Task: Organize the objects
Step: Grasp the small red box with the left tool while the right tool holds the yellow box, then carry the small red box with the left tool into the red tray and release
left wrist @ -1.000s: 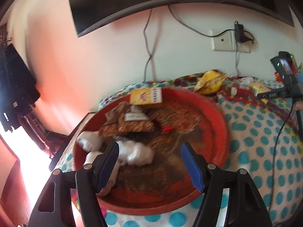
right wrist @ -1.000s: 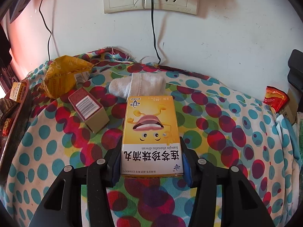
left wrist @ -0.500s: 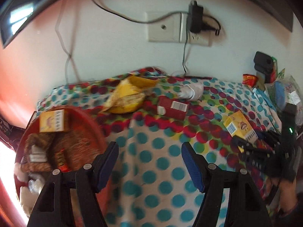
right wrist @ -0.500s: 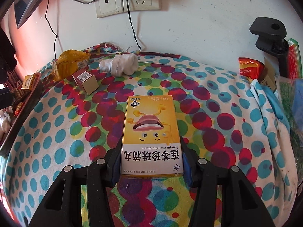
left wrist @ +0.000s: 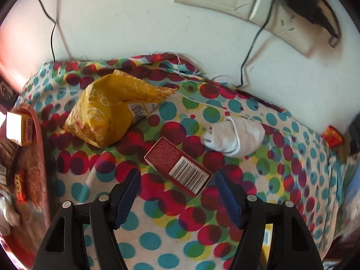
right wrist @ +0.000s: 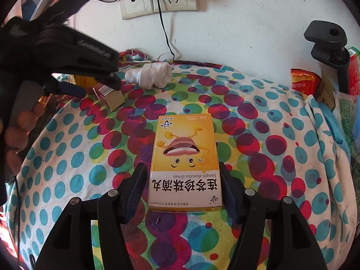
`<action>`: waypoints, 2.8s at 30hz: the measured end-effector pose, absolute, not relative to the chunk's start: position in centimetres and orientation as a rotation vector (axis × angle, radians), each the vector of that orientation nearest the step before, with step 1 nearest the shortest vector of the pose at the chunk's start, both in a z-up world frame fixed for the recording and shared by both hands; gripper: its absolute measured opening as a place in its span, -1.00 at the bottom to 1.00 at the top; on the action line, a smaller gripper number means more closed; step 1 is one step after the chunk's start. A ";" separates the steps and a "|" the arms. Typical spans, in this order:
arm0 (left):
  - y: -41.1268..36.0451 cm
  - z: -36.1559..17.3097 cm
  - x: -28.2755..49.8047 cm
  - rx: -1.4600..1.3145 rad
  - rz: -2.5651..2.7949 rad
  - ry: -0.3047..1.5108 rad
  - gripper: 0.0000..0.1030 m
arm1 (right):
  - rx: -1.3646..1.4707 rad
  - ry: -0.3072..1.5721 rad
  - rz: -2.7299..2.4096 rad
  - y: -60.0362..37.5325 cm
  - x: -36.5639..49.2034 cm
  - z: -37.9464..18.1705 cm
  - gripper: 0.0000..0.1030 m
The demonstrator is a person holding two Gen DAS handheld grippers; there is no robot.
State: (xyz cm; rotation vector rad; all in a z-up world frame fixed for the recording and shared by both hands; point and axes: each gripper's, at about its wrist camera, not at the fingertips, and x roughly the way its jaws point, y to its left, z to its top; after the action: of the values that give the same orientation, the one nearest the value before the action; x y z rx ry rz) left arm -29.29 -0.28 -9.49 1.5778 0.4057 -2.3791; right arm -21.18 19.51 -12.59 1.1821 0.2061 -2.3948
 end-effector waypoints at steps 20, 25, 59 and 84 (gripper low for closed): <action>-2.7 -11.3 -27.9 1.582 -2.383 0.445 -0.40 | 1.183 0.230 -2.367 19.2 -21.2 -12.4 0.44; -3.2 -11.0 -25.9 1.571 -2.435 0.350 -0.40 | 1.189 0.289 -2.376 18.8 -21.1 -12.4 0.47; -5.8 -6.1 -12.8 1.440 -2.748 0.114 -0.40 | 1.187 0.283 -2.428 19.6 -21.5 -11.8 -0.05; -23.1 -4.6 -7.1 1.281 -2.482 0.289 -0.40 | 1.187 0.286 -2.430 19.6 -21.5 -11.9 -0.05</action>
State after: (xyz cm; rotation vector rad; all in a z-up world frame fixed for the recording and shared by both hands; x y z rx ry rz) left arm -7.14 -23.13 -4.61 1.2813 0.2885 -2.4818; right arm -21.52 19.62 -11.92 1.1867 0.2857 -2.4300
